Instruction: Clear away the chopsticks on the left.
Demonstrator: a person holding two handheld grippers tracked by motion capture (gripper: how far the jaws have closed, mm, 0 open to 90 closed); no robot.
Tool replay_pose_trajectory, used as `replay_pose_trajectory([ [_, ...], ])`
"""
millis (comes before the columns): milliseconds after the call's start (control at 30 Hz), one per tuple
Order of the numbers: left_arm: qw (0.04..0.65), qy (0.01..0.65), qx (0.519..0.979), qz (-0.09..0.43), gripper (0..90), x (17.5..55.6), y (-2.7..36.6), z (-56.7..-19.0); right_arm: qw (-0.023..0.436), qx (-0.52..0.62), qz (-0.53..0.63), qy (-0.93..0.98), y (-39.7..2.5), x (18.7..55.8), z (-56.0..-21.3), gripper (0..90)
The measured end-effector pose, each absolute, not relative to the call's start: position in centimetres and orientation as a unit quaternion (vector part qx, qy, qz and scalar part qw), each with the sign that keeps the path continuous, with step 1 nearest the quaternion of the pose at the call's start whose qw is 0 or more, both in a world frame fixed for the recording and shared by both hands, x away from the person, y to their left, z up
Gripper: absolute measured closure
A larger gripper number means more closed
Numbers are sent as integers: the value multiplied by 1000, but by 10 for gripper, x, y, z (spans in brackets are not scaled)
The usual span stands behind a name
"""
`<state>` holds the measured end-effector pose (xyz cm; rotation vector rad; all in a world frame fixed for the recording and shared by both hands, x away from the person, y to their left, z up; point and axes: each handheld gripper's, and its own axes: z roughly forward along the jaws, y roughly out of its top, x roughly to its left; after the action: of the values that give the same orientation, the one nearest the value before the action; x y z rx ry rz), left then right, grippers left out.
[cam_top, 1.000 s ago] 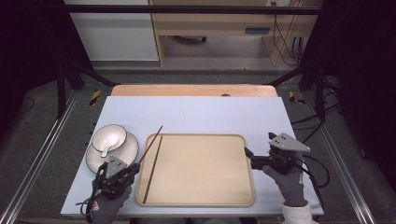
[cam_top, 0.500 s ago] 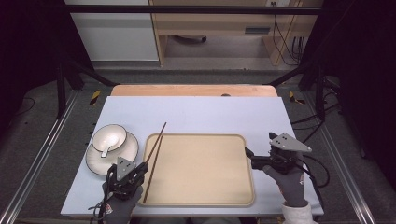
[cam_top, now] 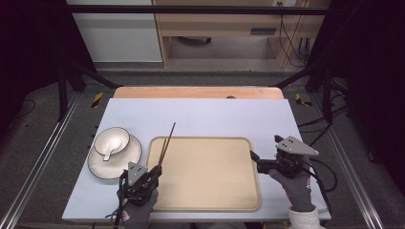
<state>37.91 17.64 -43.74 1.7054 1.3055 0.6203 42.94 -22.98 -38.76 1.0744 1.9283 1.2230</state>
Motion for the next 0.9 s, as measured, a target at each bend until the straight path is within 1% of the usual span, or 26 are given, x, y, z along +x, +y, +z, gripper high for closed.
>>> replay_pose_trajectory([
  [133,436,532,680,253,841,376,173,-446,304,405,460,730,-229,430,-388,26],
  [433,415,541,686,255,841,375,168,-466,303,405,455,733,-227,431,-390,28],
  [900,392,552,691,251,841,379,167,-482,302,404,452,736,-226,432,-392,28],
])
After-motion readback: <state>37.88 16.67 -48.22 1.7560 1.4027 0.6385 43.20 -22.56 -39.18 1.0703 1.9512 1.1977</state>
